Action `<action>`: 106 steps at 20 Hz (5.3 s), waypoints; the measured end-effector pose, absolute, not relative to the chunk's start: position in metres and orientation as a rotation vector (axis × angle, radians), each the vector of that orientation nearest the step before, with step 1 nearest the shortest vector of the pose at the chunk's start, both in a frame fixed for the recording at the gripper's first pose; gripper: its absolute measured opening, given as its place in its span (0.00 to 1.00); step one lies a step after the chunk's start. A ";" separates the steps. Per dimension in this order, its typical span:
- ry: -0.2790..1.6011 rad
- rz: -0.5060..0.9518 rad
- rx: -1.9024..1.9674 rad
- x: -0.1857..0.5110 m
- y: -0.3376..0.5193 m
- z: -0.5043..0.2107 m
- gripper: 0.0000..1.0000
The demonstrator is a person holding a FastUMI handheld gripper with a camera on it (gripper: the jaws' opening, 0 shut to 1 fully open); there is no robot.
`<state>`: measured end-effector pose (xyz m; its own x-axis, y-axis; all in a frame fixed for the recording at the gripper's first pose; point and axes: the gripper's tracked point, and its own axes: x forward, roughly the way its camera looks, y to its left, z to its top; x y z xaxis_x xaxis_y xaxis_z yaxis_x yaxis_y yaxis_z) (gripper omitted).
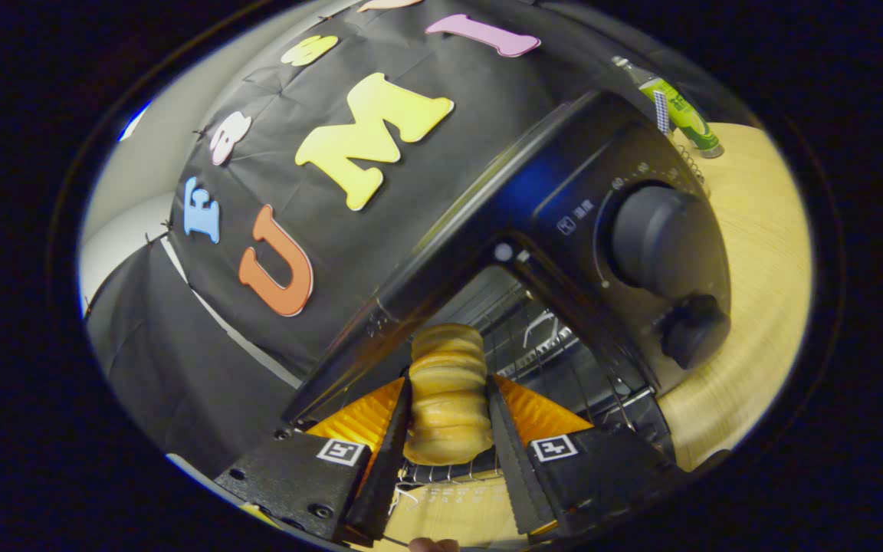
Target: Open the toaster oven, put the food inside, and close the toaster oven door.
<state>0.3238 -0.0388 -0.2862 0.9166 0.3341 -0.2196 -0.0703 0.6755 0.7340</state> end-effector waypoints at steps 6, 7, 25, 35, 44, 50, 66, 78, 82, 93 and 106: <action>0.345 0.226 0.745 0.334 -0.034 -0.293 0.74; 0.353 0.222 0.739 0.330 -0.031 -0.292 0.84; 0.480 0.073 0.221 0.172 -0.024 -0.234 1.00; 0.642 0.028 -0.033 0.143 0.000 -0.301 1.00; 0.784 0.013 0.048 0.128 0.004 -0.368 1.00; 0.869 -0.025 0.039 0.118 0.000 -0.400 1.00; 0.746 -0.079 0.026 0.127 -0.001 -0.379 1.00; 0.526 -0.097 0.016 0.148 0.002 -0.318 1.00; 0.366 -0.103 -0.030 0.181 0.000 -0.276 1.00; 0.296 -0.088 0.018 0.124 -0.002 -0.199 1.00; 0.122 -0.131 0.097 -0.031 -0.055 -0.086 0.99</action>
<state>-0.0308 -0.0554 -0.0864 0.9840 -0.1246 -0.1271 0.1364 0.9867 0.0884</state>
